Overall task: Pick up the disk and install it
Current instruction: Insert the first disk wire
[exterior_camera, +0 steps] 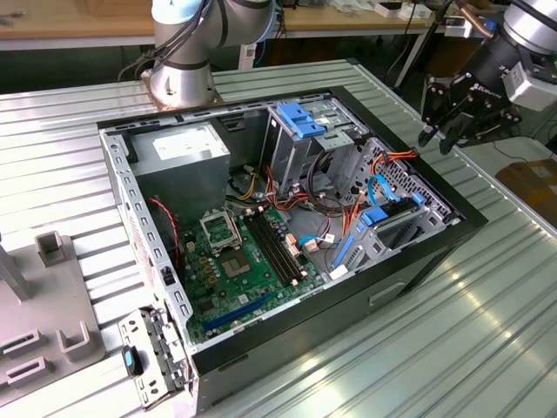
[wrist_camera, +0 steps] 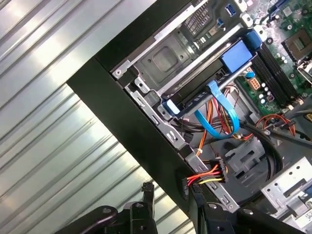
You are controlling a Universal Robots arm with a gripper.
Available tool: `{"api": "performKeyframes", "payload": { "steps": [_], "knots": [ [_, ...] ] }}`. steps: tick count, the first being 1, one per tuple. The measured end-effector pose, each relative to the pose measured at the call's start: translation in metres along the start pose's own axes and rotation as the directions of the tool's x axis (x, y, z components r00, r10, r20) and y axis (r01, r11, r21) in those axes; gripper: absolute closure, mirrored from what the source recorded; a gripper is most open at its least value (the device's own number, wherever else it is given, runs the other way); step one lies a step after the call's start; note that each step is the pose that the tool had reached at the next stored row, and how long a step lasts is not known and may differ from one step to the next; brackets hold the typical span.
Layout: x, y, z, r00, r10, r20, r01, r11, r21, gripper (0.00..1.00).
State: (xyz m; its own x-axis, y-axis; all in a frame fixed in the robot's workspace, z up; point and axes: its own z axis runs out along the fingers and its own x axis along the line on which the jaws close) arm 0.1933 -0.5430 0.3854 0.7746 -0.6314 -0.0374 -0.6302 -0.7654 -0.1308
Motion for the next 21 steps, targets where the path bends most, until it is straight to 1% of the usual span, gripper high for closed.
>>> {"api": "performKeyframes", "payload": {
  "steps": [1, 4, 5, 6, 8, 9, 10, 12, 14, 16, 19, 20, 21],
  "knots": [
    [0.0, 0.0, -0.0001, 1.0, -0.002, -0.0012, 0.002, 1.0, 0.0007, 0.58],
    [-0.0003, 0.0002, 0.0, 1.0, -0.002, -0.0013, 0.002, 1.0, 0.0009, 0.58],
    [-0.0015, 0.0012, 0.0, 1.0, -0.003, -0.0059, 0.003, 1.0, 0.0049, 0.58],
    [-0.0025, 0.0021, 0.0001, 0.9999, -0.006, -0.0144, 0.006, 0.9999, 0.0119, 0.58],
    [-0.0032, 0.0027, 0.0003, 0.9995, -0.01, -0.0287, 0.011, 0.9997, 0.0239, 0.58],
    [-0.004, 0.0033, 0.0005, 0.9989, -0.015, -0.0452, 0.017, 0.9992, 0.0371, 0.58],
    [-0.0048, 0.0041, 0.0007, 0.9982, -0.018, -0.0563, 0.021, 0.9987, 0.0463, 0.58],
    [-0.0101, 0.0084, 0.0004, 0.9977, -0.02, -0.0654, 0.024, 0.9983, 0.0534, 0.58],
    [-0.0155, 0.0129, 0.0009, 0.9968, -0.024, -0.0759, 0.029, 0.9977, 0.0618, 0.58],
    [-0.0183, 0.0154, 0.0015, 0.9963, -0.028, -0.0815, 0.034, 0.9972, 0.0665, 0.58],
    [-0.0184, 0.0154, 0.0014, 0.9962, -0.029, -0.0822, 0.035, 0.9971, 0.0671, 0.58],
    [-0.0186, 0.0157, 0.0018, 0.9957, -0.033, -0.0867, 0.039, 0.9967, 0.0711, 0.58],
    [-0.0187, 0.0157, 0.0022, 0.9953, -0.037, -0.0897, 0.043, 0.9964, 0.0734, 0.58]
  ]
}}
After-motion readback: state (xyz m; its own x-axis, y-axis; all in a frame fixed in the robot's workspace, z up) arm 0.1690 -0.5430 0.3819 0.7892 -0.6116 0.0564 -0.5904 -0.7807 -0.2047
